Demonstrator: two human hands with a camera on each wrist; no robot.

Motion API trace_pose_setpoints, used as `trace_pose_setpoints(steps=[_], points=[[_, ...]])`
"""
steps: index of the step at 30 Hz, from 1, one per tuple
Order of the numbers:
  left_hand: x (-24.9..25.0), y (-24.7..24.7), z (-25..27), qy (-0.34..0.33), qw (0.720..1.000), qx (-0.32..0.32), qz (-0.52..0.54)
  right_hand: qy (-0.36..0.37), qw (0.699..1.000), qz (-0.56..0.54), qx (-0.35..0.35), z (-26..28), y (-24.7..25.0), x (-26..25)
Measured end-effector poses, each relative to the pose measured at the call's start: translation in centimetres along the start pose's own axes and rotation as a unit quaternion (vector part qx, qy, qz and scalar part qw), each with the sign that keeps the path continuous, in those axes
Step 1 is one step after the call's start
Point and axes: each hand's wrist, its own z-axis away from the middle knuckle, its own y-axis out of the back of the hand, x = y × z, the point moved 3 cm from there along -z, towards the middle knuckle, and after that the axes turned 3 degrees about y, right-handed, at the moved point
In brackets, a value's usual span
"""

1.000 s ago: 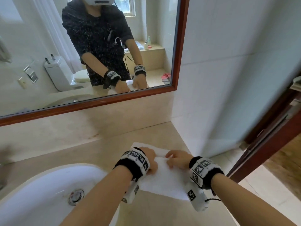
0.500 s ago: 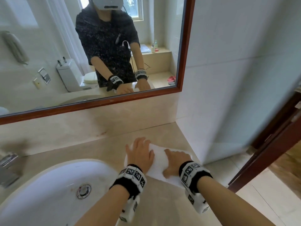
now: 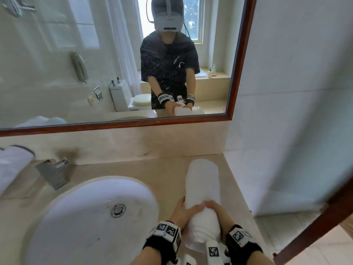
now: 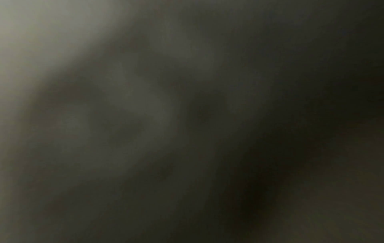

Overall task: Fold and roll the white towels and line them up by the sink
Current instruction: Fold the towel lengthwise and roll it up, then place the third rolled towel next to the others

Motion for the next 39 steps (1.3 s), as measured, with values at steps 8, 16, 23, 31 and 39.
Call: trace_pose_setpoints(steps=[8, 16, 23, 31, 39], points=[[3.2, 6.4, 5.7, -0.088, 0.988, 0.103, 0.079, 0.060, 0.995, 0.069, -0.049, 1.6, -9.8, -2.7], [4.3, 20.1, 13.7, -0.104, 0.965, 0.230, 0.074, 0.083, 0.982, 0.125, -0.110, 2.1, -24.9, 1.3], [2.6, 37.4, 19.3, -0.145, 0.938, 0.299, 0.097, 0.097, 0.976, 0.155, -0.121, -0.4, -41.6, 10.3], [2.4, 54.3, 20.9, -0.133, 0.926, 0.328, -0.128, 0.086, 0.989, 0.103, -0.055, -5.4, -55.5, 18.5], [5.3, 58.6, 16.5, -0.174, 0.823, 0.266, -0.470, 0.141, 0.971, 0.191, 0.020, -13.5, -60.3, 14.7]])
